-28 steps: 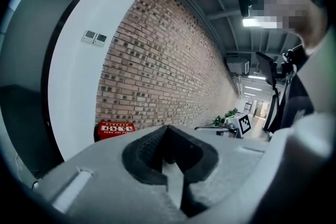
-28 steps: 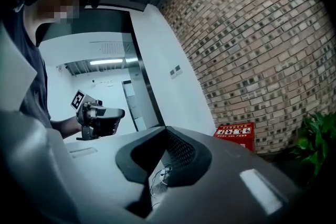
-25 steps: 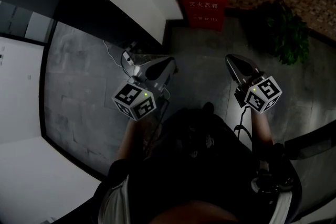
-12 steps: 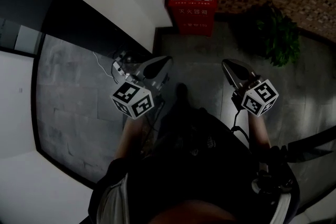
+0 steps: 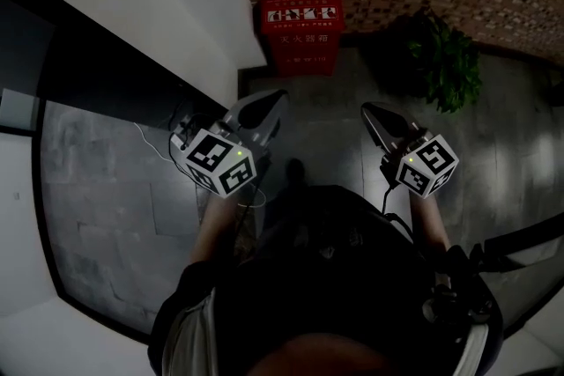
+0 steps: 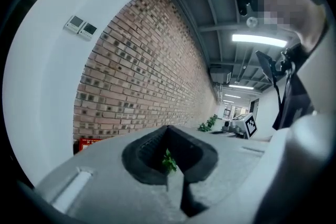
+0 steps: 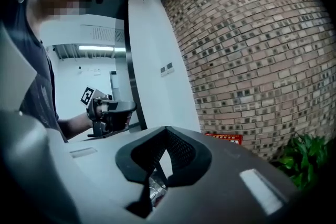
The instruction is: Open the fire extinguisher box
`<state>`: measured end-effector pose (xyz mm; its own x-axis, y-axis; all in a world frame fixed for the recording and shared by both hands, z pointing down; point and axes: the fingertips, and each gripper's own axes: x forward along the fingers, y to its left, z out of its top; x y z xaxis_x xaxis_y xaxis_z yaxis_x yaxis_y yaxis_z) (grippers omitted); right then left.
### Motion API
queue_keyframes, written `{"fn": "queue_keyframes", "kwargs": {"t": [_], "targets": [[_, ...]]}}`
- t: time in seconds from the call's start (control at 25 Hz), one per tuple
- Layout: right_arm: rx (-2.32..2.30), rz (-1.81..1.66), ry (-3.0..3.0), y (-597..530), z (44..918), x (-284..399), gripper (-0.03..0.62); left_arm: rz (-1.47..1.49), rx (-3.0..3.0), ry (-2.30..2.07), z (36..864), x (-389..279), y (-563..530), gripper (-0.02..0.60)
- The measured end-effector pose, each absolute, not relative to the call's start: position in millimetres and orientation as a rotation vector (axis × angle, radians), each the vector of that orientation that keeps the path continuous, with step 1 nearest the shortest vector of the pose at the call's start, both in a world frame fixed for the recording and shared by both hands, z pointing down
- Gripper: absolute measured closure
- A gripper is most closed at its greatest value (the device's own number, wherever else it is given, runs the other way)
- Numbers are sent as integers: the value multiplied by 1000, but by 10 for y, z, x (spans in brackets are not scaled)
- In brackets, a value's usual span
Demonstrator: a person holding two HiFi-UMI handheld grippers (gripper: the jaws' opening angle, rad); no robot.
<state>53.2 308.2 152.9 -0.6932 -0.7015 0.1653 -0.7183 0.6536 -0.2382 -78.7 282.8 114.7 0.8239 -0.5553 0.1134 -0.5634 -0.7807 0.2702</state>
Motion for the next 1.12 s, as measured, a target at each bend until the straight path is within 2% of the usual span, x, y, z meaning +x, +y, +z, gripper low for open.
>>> {"fn": "queue_keyframes", "kwargs": {"t": [0.72, 1.12], "targets": [[1258, 351, -2669, 2225, 1445, -325, 594, -10, 2697, -736, 1308, -1512, 1803, 581], [1203, 377, -2674, 1948, 1577, -536, 594, 19, 2661, -758, 1430, -1704, 1604, 581]]}}
